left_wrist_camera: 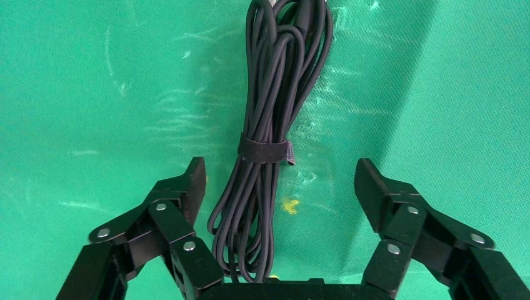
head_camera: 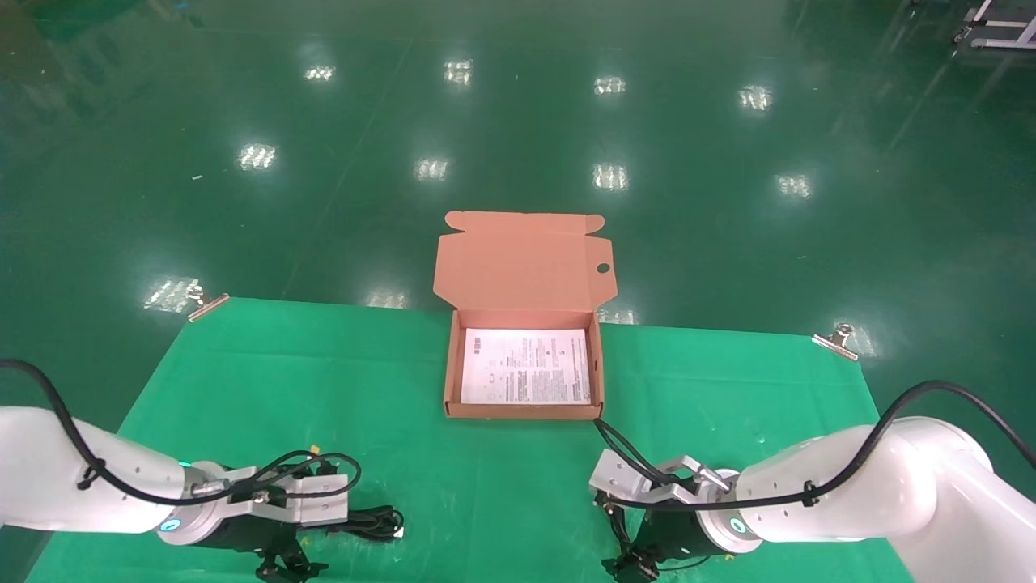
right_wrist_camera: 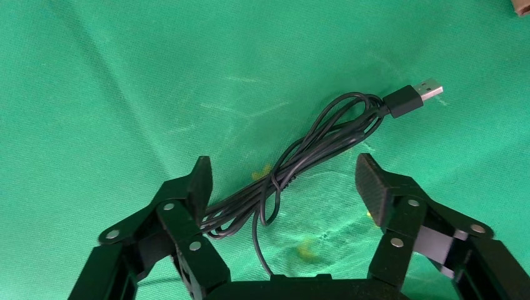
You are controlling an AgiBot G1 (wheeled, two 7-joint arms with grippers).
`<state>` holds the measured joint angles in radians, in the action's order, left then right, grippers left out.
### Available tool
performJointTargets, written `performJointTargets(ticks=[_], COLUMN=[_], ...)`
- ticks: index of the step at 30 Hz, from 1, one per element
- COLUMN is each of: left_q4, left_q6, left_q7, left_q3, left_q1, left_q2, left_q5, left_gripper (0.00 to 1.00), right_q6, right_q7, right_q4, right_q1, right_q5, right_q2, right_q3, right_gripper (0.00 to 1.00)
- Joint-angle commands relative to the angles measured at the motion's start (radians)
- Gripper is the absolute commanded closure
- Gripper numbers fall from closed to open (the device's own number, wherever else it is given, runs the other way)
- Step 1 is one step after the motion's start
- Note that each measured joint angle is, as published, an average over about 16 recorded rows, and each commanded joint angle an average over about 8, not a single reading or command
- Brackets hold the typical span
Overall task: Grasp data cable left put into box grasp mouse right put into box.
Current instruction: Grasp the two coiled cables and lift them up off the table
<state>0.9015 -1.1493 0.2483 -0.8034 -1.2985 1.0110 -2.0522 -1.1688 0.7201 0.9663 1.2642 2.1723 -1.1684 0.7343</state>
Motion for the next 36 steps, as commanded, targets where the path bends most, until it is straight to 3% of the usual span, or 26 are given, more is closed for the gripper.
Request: performJointTargets(ticks=[1, 36], left_q4=[0.001, 0.005], left_q6=[0.0, -0.001], left_q7=[0.001, 0.004], left_q3=[0.0, 0.002], left_q1=[0.0, 0.001], left_q2=[0.0, -0.002], left_q5=[0.0, -0.001], left_gripper=[1.0, 1.0], right_q6=[0.0, -0.002], right_q7=[0.0, 0.0], right_q4=[0.001, 0.007], right_q1=[0.0, 0.003], right_q5=[0.001, 0.006], right_q2=[0.0, 0.002], right_q3=[0.001, 0.003], right_gripper=[1.0, 1.0])
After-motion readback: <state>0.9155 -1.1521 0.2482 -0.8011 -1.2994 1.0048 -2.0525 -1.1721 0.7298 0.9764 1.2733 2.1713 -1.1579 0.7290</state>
